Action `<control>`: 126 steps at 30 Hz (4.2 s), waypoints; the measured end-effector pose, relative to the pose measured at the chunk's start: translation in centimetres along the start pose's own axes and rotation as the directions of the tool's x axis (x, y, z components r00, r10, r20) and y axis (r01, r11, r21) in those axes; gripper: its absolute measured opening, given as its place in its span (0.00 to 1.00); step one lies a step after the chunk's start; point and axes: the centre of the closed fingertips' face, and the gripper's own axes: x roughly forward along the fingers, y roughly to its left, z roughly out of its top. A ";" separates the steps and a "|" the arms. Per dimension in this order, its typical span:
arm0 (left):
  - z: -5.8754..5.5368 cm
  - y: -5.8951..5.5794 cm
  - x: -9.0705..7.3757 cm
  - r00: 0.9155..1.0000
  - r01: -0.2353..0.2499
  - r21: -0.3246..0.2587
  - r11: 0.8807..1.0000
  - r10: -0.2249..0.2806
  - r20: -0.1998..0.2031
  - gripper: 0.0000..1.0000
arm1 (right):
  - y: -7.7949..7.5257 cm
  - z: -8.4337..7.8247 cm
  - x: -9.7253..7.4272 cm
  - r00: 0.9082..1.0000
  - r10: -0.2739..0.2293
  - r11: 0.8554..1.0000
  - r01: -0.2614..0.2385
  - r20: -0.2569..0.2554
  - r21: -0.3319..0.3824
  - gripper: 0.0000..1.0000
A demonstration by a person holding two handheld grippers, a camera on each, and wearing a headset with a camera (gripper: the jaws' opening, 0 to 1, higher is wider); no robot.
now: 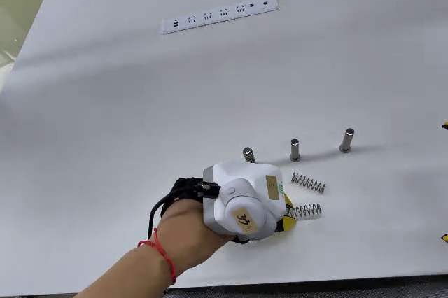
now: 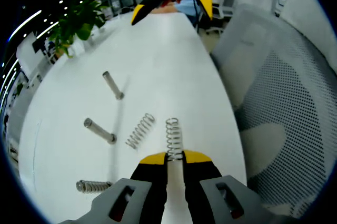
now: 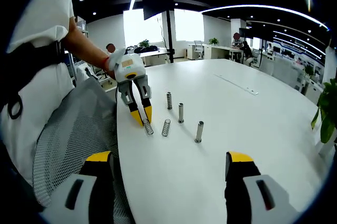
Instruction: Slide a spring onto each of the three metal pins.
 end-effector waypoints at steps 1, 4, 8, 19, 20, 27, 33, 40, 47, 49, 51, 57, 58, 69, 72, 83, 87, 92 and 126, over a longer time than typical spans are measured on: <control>0.2 0.0 -0.1 1.000 -0.002 -0.001 1.000 0.002 0.006 0.11 | 0.1 0.2 0.0 1.000 0.001 1.000 -0.001 0.002 0.002 0.88; 1.0 -0.1 -0.8 0.999 -0.014 -0.016 1.000 0.015 0.044 0.11 | 0.2 1.1 0.0 1.000 0.004 1.000 -0.005 0.020 0.011 0.86; 2.4 0.2 -1.8 0.993 -0.035 -0.058 0.998 0.041 0.111 0.11 | 0.4 2.7 0.2 0.998 0.014 1.000 -0.015 0.060 0.018 0.83; 6.7 1.0 -5.6 0.943 -0.078 -0.162 0.984 0.125 0.308 0.11 | 1.2 6.6 1.9 0.991 0.067 0.997 -0.072 0.115 0.038 0.57; 7.1 1.1 -5.9 0.937 -0.079 -0.168 0.983 0.131 0.325 0.11 | 1.3 6.8 2.0 0.990 0.073 0.996 -0.078 0.120 0.039 0.55; 9.5 1.3 -8.4 0.892 -0.089 -0.192 0.977 0.164 0.421 0.11 | 2.7 8.8 3.1 0.981 0.146 0.987 -0.154 0.129 0.051 0.35; 10.9 1.1 -9.7 0.865 -0.095 -0.192 0.977 0.177 0.469 0.11 | 3.4 10.0 3.4 0.975 0.177 0.981 -0.186 0.132 0.057 0.31; 11.6 0.9 -10.2 0.846 -0.097 -0.191 0.977 0.182 0.501 0.11 | 4.0 10.8 3.2 0.967 0.205 0.971 -0.220 0.149 0.092 0.24; 12.0 0.9 -10.5 0.836 -0.096 -0.193 0.976 0.185 0.517 0.11 | 4.2 10.9 3.2 0.963 0.216 0.966 -0.235 0.159 0.109 0.19; 12.1 0.9 -10.5 0.835 -0.095 -0.191 0.977 0.182 0.520 0.11 | 4.3 11.0 3.1 0.962 0.219 0.965 -0.238 0.163 0.112 0.18; 12.2 0.8 -10.5 0.834 -0.094 -0.187 0.978 0.180 0.521 0.11 | 4.3 11.1 3.1 0.961 0.220 0.964 -0.241 0.166 0.116 0.17; 12.4 0.8 -10.4 0.834 -0.089 -0.181 0.979 0.173 0.524 0.11 | 4.3 11.3 3.0 0.959 0.223 0.962 -0.246 0.173 0.122 0.14; 12.4 0.7 -10.4 0.835 -0.089 -0.180 0.980 0.172 0.523 0.11 | 4.3 11.2 3.0 0.959 0.224 0.962 -0.246 0.173 0.122 0.14; 12.3 0.7 -10.3 0.837 -0.082 -0.177 0.981 0.164 0.523 0.11 | 4.4 11.3 3.0 0.960 0.228 0.963 -0.247 0.165 0.104 0.12; 12.3 0.6 -10.3 0.837 -0.077 -0.178 0.981 0.161 0.523 0.11 | 4.5 11.5 3.0 0.960 0.230 0.965 -0.246 0.158 0.093 0.12; 12.3 0.5 -10.1 0.838 -0.061 -0.181 0.982 0.150 0.525 0.11 | 5.1 11.9 3.1 0.964 0.244 0.968 -0.248 0.107 0.027 0.12; 12.3 0.3 -9.9 0.839 -0.055 -0.180 0.982 0.144 0.525 0.11 | 5.3 12.1 3.3 0.965 0.249 0.968 -0.249 0.083 -0.004 0.12; 12.4 0.3 -9.9 0.838 -0.050 -0.181 0.982 0.140 0.527 0.11 | 5.5 12.2 3.3 0.967 0.251 0.967 -0.249 0.050 -0.047 0.12; 12.6 -0.2 -9.7 0.821 -0.038 -0.202 0.979 0.146 0.552 0.10 | 5.6 12.8 2.9 0.960 0.264 0.940 -0.277 -0.089 -0.201 0.18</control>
